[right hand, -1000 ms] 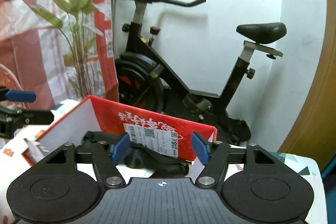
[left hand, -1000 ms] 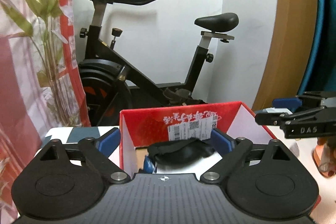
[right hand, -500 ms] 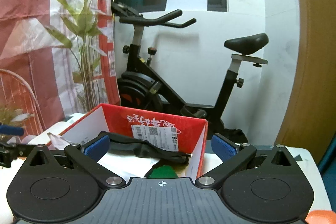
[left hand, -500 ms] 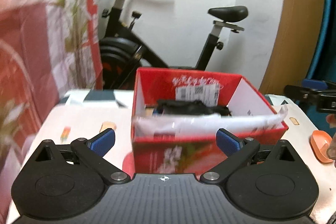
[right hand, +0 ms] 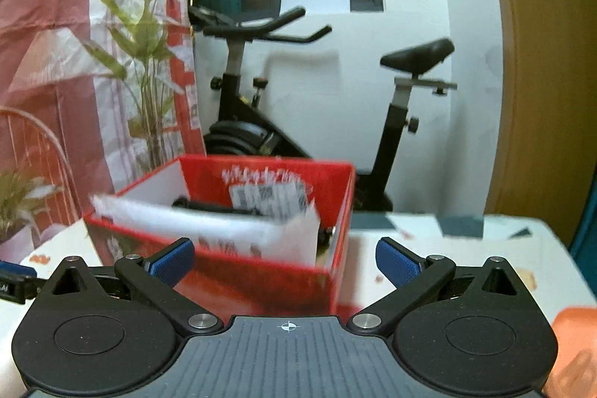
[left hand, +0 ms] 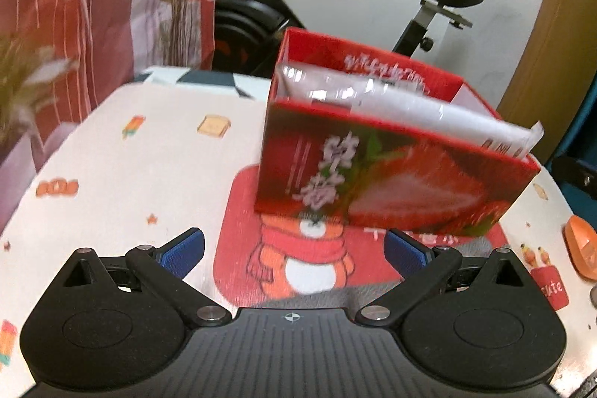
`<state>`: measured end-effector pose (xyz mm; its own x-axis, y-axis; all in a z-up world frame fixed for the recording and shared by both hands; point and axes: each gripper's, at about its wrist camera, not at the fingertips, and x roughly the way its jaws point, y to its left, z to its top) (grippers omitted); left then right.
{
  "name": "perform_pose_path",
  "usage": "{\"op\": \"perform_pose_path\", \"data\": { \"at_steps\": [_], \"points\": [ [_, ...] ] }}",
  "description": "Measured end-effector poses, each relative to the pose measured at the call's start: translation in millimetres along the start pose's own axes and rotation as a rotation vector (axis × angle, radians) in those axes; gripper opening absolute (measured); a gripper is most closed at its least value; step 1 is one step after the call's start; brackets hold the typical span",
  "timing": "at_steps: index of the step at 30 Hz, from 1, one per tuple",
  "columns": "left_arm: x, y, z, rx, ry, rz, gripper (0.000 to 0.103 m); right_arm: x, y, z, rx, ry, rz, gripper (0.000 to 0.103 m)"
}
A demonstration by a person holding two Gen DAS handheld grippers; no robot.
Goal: Organize soft objects
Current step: 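Move both grippers down to the grey knit cloth beside the box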
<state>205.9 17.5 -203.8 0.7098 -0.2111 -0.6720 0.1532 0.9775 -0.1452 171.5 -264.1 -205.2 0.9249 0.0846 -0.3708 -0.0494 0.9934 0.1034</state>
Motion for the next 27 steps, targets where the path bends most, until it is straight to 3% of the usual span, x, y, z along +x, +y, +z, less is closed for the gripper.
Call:
{"op": "perform_pose_path", "data": {
  "at_steps": [13,20,27],
  "points": [
    [24.1,2.8,-36.0,-0.027,0.052,0.023,0.103,44.7,8.0,-78.9,0.009,0.142,0.029,0.1],
    [31.0,4.9,-47.5,-0.037,0.07,0.031,0.103,61.1,6.5,-99.1,0.051,0.19,0.01,0.095],
    [37.3,2.6,-51.5,-0.037,0.086,0.038,0.103,66.2,10.4,-103.4,0.016,0.219,0.017,0.083]
  ]
}}
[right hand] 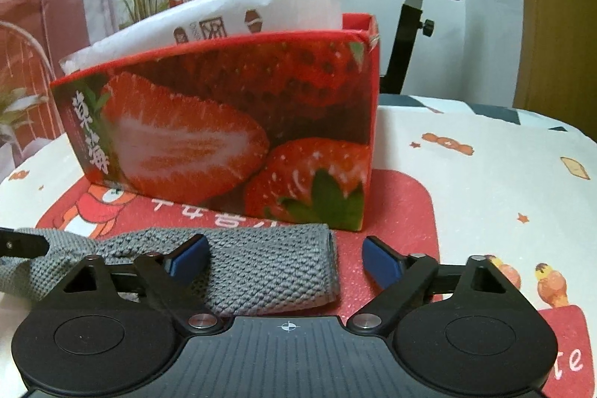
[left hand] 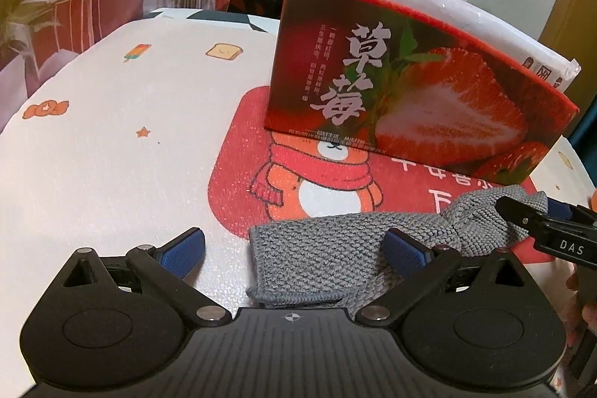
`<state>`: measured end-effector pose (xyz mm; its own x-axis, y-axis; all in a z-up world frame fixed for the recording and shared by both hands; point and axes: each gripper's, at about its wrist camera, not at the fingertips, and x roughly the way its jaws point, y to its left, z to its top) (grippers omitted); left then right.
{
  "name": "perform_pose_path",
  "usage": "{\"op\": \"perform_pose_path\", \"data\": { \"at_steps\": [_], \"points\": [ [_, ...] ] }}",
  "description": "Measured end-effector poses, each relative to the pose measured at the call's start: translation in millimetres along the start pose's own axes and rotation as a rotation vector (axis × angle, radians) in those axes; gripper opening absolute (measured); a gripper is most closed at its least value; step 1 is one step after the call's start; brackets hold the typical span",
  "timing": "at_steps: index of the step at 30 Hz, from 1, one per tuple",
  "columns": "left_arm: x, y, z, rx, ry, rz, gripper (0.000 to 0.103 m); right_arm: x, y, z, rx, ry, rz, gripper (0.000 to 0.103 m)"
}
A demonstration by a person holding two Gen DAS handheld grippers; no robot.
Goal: Organize soft objects
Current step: 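Move both grippers down to the grey knit cloth beside the box, then close both grippers on the grey knit cloth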
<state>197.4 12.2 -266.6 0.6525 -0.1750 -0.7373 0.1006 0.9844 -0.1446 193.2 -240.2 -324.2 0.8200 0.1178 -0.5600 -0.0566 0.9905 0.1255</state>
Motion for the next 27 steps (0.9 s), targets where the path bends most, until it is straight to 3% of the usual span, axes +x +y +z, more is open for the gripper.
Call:
{"op": "perform_pose_path", "data": {
  "at_steps": [20,27],
  "points": [
    [2.1,-1.0,-7.8,0.016,-0.023,0.006,0.101,7.2,-1.0,0.6,0.001,0.033,0.031,0.082],
    [-0.9,-1.4,-7.7,0.021,-0.019,-0.011,0.085,4.6,2.6,-1.2,-0.029,0.024,0.053,0.069]
  ]
}}
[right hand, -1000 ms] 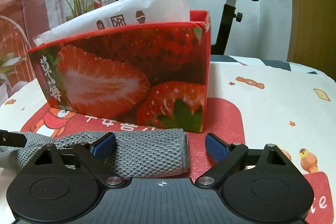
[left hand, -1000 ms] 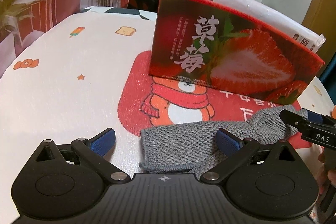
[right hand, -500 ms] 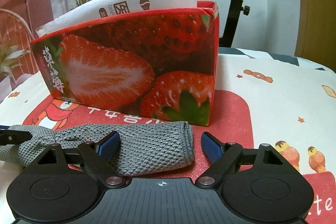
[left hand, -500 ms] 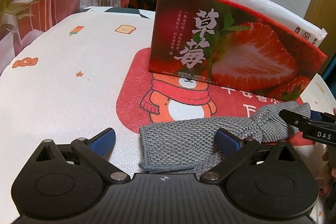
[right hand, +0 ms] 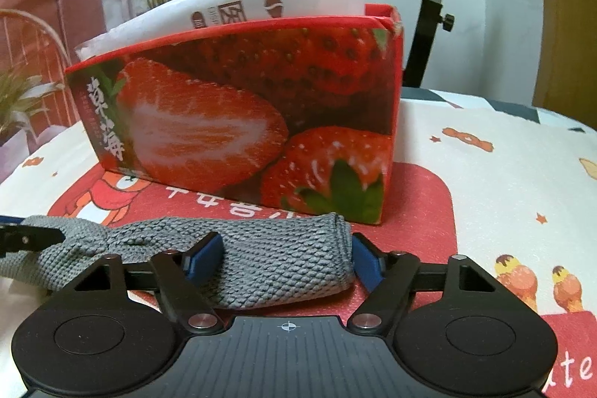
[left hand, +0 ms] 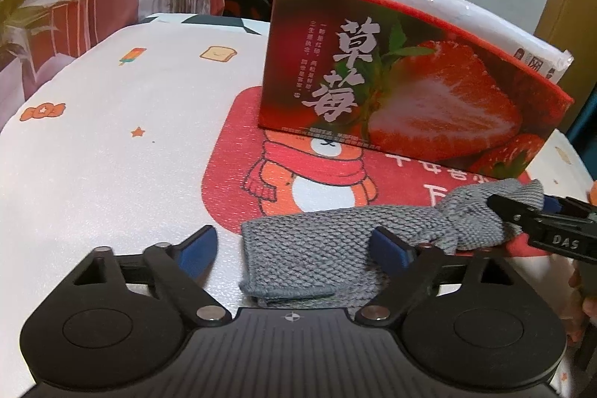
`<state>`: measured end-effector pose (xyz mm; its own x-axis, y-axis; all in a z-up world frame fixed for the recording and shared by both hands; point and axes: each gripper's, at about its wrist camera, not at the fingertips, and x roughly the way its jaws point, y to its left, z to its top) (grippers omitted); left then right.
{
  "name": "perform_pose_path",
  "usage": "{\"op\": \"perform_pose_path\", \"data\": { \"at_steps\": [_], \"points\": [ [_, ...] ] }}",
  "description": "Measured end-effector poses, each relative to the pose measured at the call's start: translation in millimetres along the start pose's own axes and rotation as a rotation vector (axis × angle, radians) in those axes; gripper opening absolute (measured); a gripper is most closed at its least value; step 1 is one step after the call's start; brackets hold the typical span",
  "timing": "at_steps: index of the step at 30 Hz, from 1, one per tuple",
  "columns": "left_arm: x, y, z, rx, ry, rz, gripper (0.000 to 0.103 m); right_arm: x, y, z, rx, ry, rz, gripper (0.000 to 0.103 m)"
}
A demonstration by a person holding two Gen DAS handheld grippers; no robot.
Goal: Organize soft objects
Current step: 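Close both grippers on the grey knit cloth, then lift the grey cloth over the red box and lower it inside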
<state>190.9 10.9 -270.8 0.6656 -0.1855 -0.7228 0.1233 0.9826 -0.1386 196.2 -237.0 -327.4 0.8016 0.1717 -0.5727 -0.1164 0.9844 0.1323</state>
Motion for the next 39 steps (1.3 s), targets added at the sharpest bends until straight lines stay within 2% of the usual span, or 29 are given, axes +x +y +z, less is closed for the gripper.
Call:
{"op": "perform_pose_path", "data": {
  "at_steps": [3,5,7,9,13,16,25,36,39],
  "points": [
    [-2.0,-0.3,0.1,-0.001,0.001,-0.029,0.07,-0.4,0.6,-0.1,-0.003,-0.001,0.003,0.066],
    [-3.0,-1.4,-0.1,0.006,0.003,-0.029,0.056,-1.1,0.0,-0.3,0.001,-0.001,0.007,0.064],
    [-3.6,-1.7,-0.6,0.02,0.006,-0.028,0.033,-2.4,1.1,-0.4,-0.006,0.004,0.008,0.06],
    [-4.8,-0.6,-0.1,0.014,0.015,-0.063,0.023,-5.6,3.1,-0.3,-0.017,0.01,0.005,0.053],
    [-10.6,-3.8,-2.0,0.031,0.001,-0.083,0.021,-16.0,4.0,0.7,0.004,0.02,0.016,0.029],
    [-15.3,-4.9,-0.9,0.03,-0.019,-0.086,0.021,-26.9,-1.3,2.4,0.045,0.007,0.034,0.025],
    [-39.4,-9.4,13.1,0.046,-0.101,-0.107,0.02,-69.1,-5.9,17.9,0.08,-0.082,0.09,0.023],
    [-95.7,-19.4,51.0,0.09,-0.301,-0.131,0.02,-125.4,5.6,63.1,-0.016,-0.276,0.13,0.022],
    [-105.3,-24.2,58.5,0.092,-0.33,-0.147,0.02,-138.4,5.9,75.6,-0.035,-0.308,0.141,0.022]
  ]
}}
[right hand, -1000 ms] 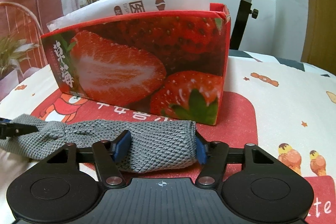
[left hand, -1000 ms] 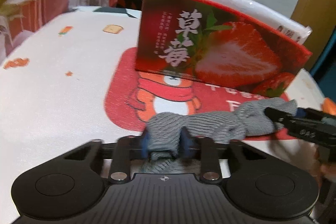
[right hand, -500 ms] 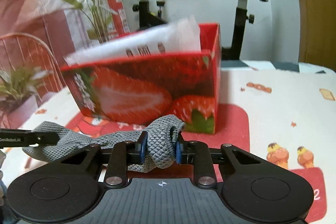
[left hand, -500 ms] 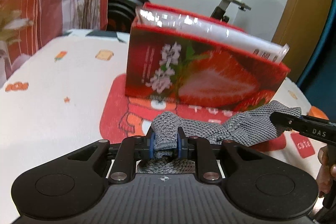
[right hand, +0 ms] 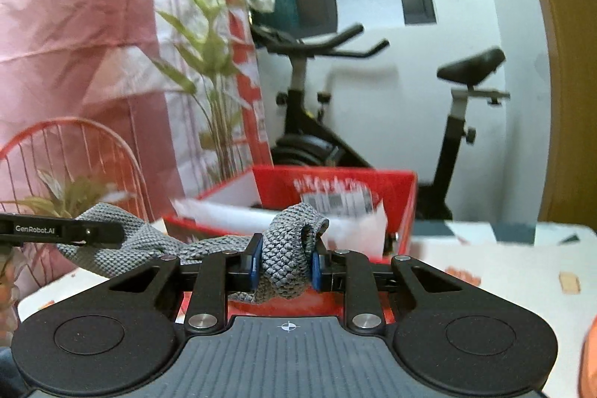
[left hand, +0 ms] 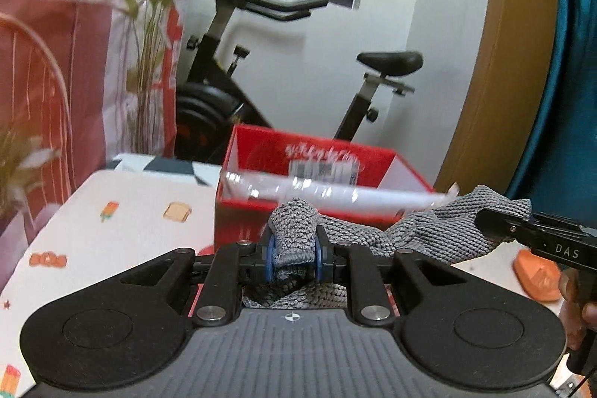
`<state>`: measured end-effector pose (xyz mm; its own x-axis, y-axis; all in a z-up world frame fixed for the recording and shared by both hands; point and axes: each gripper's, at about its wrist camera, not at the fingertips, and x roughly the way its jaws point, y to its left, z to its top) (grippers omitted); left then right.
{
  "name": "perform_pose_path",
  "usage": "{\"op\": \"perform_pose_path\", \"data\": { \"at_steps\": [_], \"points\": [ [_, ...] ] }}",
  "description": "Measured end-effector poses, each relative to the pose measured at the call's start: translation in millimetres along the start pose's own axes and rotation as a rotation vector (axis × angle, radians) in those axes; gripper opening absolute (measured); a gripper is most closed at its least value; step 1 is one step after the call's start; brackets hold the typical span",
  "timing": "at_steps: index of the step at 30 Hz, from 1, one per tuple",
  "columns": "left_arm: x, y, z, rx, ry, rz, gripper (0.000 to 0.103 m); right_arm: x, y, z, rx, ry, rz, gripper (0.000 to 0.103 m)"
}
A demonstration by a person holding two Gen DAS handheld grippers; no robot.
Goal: Organize soft objects
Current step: 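Lift the grey cloth over the red box and lower it inside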
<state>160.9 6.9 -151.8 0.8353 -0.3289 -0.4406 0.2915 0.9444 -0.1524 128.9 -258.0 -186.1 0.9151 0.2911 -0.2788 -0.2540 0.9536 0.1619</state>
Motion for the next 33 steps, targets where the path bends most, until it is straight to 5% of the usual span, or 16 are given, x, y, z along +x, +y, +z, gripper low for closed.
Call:
{"op": "perform_pose_path", "data": {
  "at_steps": [12,20,33],
  "points": [
    [-7.8,-7.9,67.5,0.07,-0.122,-0.062,0.02,6.4,0.7,72.6,-0.064,-0.06,-0.016,0.022],
    [45.6,-13.9,109.3,0.13,-0.127,-0.029,0.02,62.0,-13.0,114.9,-0.112,-0.059,-0.066,0.021],
    [166.9,0.5,98.5,0.115,0.216,-0.038,0.02,169.9,-31.7,82.8,-0.108,0.235,-0.115,0.021]
  ]
}}
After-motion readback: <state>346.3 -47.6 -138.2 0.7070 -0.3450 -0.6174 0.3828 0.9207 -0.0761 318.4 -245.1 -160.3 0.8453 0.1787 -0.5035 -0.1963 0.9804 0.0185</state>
